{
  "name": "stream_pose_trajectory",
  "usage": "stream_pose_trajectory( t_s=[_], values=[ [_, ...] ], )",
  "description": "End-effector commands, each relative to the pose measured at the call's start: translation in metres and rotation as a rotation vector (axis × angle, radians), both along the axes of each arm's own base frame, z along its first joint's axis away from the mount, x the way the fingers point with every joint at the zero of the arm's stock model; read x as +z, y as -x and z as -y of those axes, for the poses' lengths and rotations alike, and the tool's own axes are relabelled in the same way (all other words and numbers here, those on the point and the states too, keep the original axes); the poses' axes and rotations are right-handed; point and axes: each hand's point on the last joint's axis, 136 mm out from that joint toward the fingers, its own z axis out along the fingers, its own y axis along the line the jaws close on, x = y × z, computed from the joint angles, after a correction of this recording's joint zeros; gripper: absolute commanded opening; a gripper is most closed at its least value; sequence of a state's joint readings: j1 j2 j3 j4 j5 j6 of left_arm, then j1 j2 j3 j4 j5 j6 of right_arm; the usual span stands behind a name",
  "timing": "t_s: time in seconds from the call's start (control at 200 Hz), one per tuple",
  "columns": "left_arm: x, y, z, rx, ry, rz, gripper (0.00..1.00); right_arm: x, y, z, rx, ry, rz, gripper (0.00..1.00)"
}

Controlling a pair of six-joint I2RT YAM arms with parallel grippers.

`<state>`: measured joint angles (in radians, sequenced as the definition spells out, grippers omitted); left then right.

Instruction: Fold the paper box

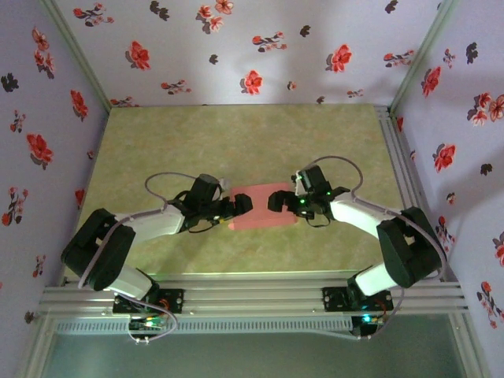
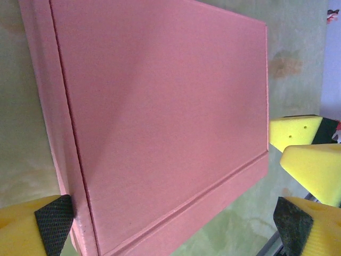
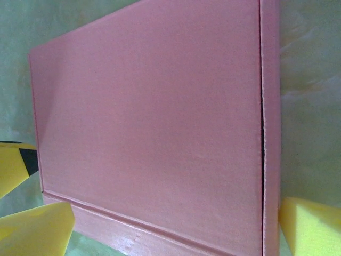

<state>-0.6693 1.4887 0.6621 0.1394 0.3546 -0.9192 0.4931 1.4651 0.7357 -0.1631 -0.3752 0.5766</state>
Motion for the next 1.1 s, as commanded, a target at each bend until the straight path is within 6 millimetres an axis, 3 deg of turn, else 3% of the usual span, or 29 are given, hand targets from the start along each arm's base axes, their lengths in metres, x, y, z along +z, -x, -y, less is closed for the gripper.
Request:
stream_pose_trajectory(
  t_s=[0.0, 0.375, 0.69, 0.84, 0.96, 1.095],
  values=[
    [0.039, -0.004, 0.010, -0.013, 0.084, 0.039, 1.00, 0.025, 0.004, -0.002, 0.001, -0.071, 0.009, 0.99],
    [0.095, -0.016, -0.004, 0.023, 0.133, 0.115, 1.00, 0.090, 0.005, 0.006, -0.018, -0.189, 0.069, 0.99],
    [0.108, -0.025, -0.013, 0.063, 0.153, 0.135, 1.00, 0.119, -0.003, 0.010, -0.070, -0.287, 0.076, 0.99],
    [0.101, -0.027, -0.011, 0.052, 0.132, 0.121, 1.00, 0.108, -0.005, 0.016, -0.095, -0.232, 0.060, 0.98],
    [0.077, -0.016, -0.023, 0.052, 0.059, 0.086, 1.00, 0.083, 0.007, 0.028, -0.110, -0.149, 0.016, 0.99],
    [0.049, -0.002, -0.029, 0.032, 0.019, 0.026, 1.00, 0.059, 0.020, 0.024, -0.106, -0.164, -0.021, 0.98]
  ],
)
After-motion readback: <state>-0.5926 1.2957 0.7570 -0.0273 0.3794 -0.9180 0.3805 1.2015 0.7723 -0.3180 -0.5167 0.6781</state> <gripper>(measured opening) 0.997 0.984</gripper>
